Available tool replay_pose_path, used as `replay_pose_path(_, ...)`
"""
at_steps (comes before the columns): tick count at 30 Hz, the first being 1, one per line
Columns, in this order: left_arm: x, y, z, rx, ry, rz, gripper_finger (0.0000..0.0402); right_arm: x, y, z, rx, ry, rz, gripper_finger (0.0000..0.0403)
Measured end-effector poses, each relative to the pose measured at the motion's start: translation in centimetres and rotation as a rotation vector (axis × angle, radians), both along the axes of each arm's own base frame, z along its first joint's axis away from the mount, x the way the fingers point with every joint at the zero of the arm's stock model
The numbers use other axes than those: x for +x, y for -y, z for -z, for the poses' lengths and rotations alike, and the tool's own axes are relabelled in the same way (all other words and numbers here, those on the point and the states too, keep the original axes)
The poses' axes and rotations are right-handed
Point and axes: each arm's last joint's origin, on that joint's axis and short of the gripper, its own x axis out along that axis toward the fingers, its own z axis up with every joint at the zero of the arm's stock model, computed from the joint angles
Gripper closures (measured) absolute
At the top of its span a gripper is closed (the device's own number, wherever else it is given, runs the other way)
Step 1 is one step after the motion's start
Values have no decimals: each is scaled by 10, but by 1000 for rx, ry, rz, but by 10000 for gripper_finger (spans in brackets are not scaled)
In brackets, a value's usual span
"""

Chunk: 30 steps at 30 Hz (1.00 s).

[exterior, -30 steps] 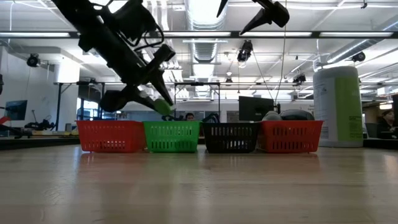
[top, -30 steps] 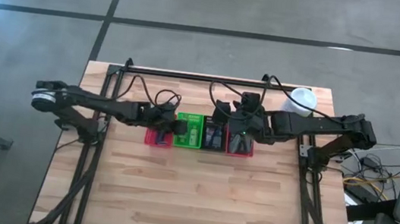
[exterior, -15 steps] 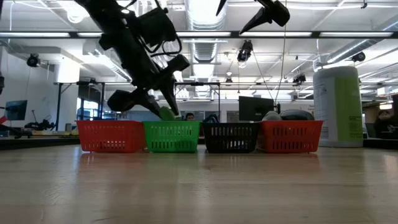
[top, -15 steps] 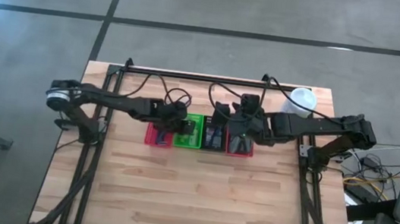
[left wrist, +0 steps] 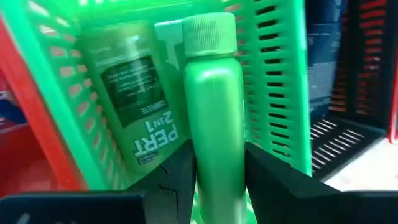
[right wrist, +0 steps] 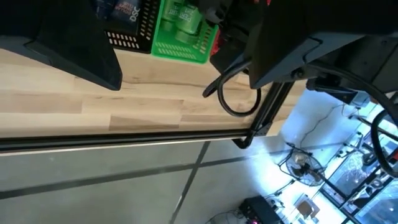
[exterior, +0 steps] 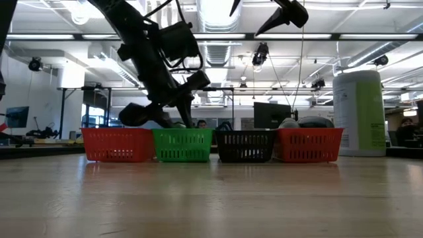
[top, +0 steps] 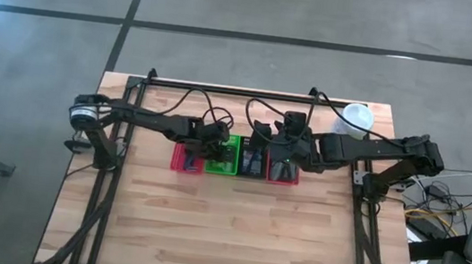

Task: Pick & Place Travel size toiletries
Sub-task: Put the green shampoo into the green bin, then return to Home Position

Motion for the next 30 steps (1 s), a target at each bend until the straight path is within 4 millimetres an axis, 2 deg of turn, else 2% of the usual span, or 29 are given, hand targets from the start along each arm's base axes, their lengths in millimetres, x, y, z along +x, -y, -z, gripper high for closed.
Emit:
replay_pose_path(3,-1,0,-1,6,-2,-14,262,0,0,0,-7,-8,-4,65)
replay_pose_path(12,-10,0,-18,74,15,-38,176,0,0,1,-17,-23,-12,76)
replay_pose_path(17,-18,3,-27,75,1,-2,159,0,0,1,-28,-38,-20,76)
replay_pose_path(22,-36,19,-73,256,150,214,163,-1,-1,0,-54,-109,-104,76)
replay_pose_path(27,-72,44,-131,522,395,524,168,-5,-7,-1,-64,-290,-547,76)
replay_pose_path(30,-99,58,-158,637,526,631,170,-7,-4,-2,-57,-250,-759,77)
